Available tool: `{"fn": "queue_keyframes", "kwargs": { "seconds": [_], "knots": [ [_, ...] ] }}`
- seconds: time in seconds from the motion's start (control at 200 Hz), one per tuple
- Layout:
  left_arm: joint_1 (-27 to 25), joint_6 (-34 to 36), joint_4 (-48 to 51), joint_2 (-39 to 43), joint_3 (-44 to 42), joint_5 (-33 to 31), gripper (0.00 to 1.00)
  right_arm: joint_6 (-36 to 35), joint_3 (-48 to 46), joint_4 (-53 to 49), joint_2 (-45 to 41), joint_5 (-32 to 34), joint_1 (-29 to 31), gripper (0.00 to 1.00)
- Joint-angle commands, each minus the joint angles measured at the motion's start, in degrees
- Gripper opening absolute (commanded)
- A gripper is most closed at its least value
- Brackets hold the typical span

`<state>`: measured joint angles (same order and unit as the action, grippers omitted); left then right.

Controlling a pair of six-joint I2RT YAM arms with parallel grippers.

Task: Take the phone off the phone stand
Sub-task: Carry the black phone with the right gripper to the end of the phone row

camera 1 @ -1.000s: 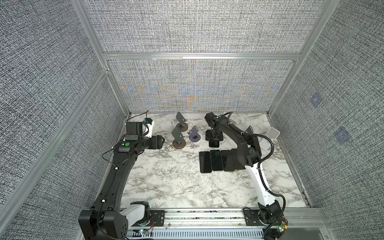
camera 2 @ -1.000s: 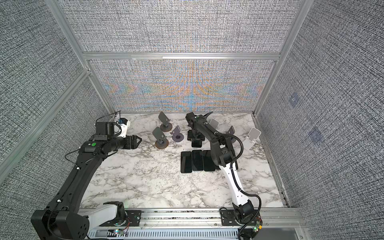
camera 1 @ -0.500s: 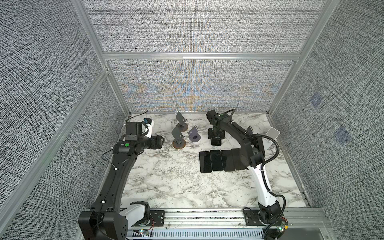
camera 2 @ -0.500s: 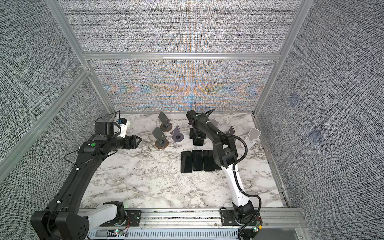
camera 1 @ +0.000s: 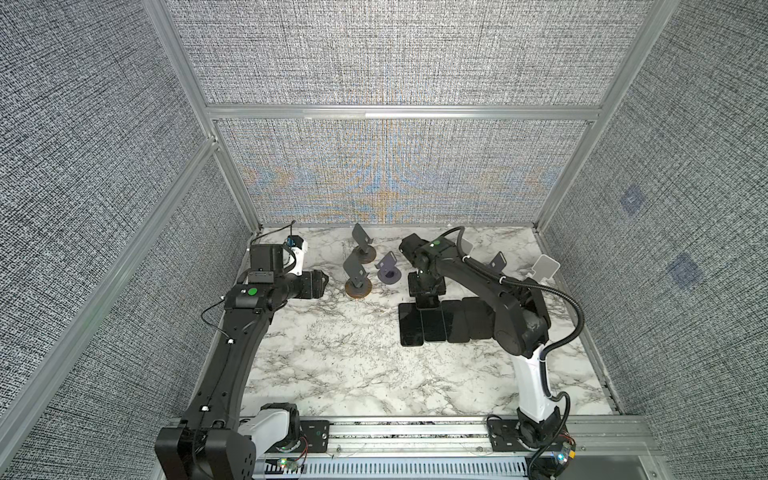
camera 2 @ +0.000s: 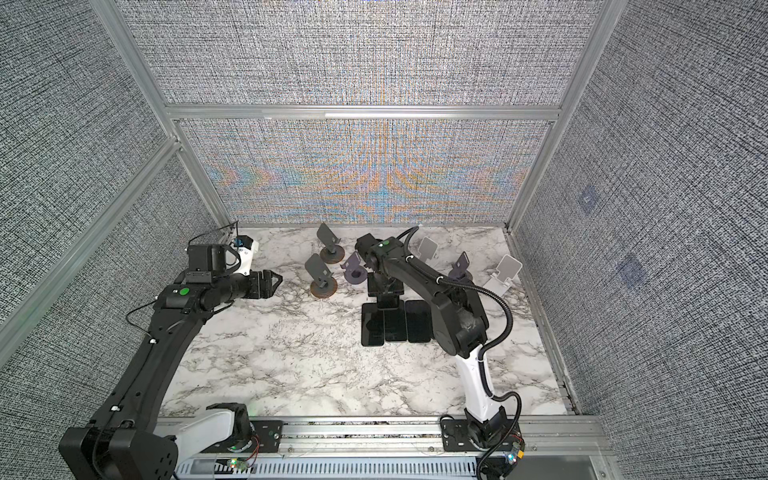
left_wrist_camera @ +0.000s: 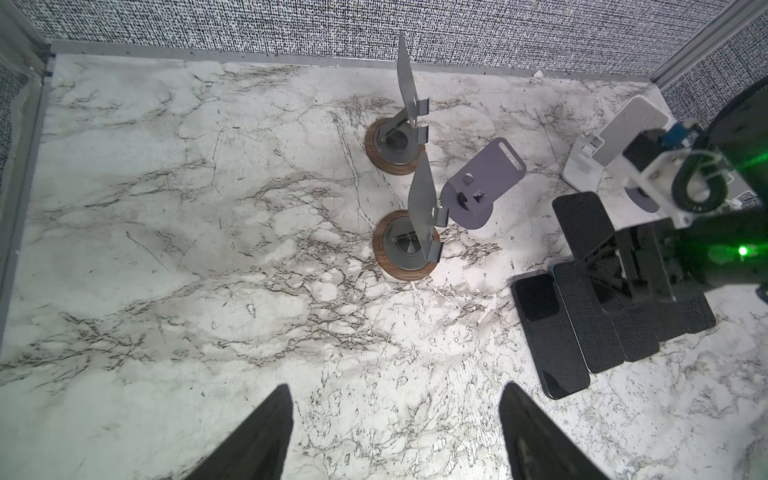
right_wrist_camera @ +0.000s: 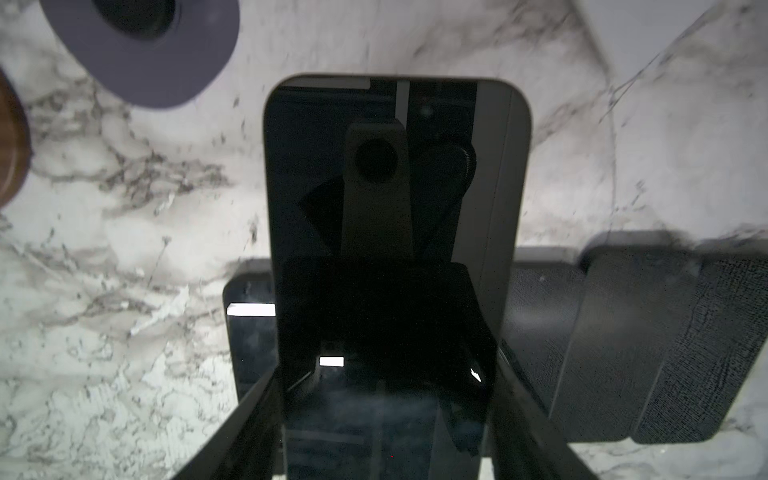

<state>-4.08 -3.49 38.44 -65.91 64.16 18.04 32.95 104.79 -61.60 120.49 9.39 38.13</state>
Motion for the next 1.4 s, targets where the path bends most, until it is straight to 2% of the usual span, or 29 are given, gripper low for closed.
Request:
{"fn": "queue_keyframes", "kwargs": {
  "seconds": [0.0, 0.2, 0.465, 0.795, 1.13, 1.261, 1.396],
  "knots": [
    [0.0, -0.4, -0.1, 0.3, -0.3, 0.8, 0.79, 4.6, -2.7, 2.6, -1.9, -1.7, 3.6, 0.63],
    [0.0, -1.2, -0.9, 0.3, -0.4, 2.0, 0.79, 9.9, -2.1, 5.9, 0.6, -2.7, 11.4, 0.62],
    [0.0, -1.6, -1.6, 0.1, -0.7, 3.4, 0.79, 15.4, -0.1, 10.4, 5.0, -3.3, 16.4, 0.62],
    [0.0, -2.0, -1.9, 0.2, -1.1, 4.4, 0.79, 18.6, -3.6, 12.8, 6.3, -2.0, 17.4, 0.66],
    [0.1, -2.2, -2.0, -0.1, -1.2, 4.6, 0.79, 18.3, -3.5, 12.7, 7.2, -1.6, 17.7, 0.84],
    [0.0, -2.3, -2.1, -0.2, -1.2, 4.7, 0.79, 17.0, -2.5, 11.8, 5.0, -1.2, 17.8, 0.86],
    [0.0, -4.0, -1.4, 0.2, -2.4, 5.8, 0.79, 14.8, -3.0, 9.6, -1.1, 1.5, 17.5, 0.87]
  ]
}}
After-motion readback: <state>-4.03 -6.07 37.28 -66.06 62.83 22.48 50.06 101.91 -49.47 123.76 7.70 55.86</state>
